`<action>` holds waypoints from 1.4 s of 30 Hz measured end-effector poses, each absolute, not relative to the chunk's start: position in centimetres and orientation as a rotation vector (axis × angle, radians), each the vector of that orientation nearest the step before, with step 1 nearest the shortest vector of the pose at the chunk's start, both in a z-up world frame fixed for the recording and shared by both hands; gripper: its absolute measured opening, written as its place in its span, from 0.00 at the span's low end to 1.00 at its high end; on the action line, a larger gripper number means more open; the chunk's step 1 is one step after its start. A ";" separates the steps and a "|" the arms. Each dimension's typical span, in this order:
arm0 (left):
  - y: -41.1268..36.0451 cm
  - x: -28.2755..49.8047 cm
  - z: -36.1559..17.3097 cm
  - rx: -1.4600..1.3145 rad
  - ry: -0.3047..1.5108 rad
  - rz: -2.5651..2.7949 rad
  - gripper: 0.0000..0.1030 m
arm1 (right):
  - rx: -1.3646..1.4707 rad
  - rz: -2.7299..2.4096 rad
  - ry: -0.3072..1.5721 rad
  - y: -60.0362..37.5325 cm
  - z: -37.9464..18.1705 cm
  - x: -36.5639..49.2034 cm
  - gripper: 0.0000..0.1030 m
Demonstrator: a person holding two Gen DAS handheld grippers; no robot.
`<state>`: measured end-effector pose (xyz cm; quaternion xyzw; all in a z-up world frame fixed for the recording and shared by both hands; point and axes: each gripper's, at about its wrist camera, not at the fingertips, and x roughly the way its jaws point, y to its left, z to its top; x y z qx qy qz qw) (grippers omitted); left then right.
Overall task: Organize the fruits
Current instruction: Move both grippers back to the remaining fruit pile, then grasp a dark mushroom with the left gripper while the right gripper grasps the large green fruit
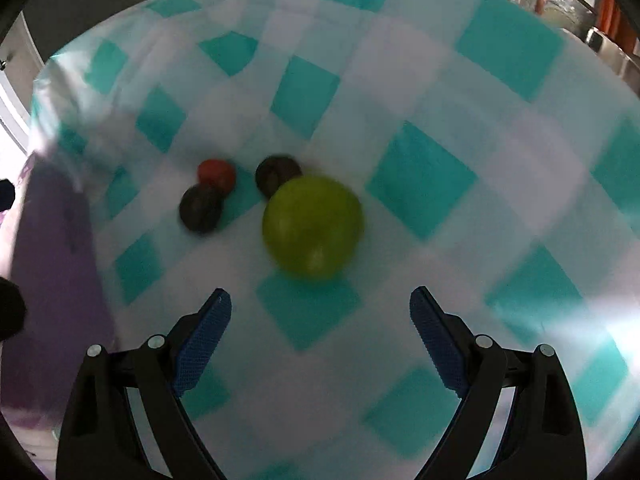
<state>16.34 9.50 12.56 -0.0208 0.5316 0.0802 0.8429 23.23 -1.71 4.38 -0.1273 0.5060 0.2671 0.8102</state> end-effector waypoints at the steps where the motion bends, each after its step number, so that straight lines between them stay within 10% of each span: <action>1: 9.8 17.0 12.1 -0.049 1.144 0.184 0.98 | -0.270 0.576 1.080 -1.2 4.0 23.9 0.85; 10: 13.1 22.4 7.3 -0.131 1.333 0.271 0.95 | -0.291 0.550 1.031 1.4 1.4 26.1 0.85; 12: 13.6 23.2 6.0 -0.181 1.375 0.272 0.93 | -0.310 0.574 0.983 1.3 1.6 25.4 0.61; 22: 13.7 25.7 2.1 -0.257 1.395 0.357 0.88 | -0.232 0.513 0.977 -3.9 3.7 22.7 0.61; 29: 12.6 25.5 1.5 -0.225 1.342 0.343 0.38 | -0.216 0.493 0.964 -5.4 6.0 21.2 0.61; 42: 11.3 17.3 18.1 -0.248 1.023 0.139 0.38 | -0.188 0.433 0.923 -6.2 15.2 16.2 0.61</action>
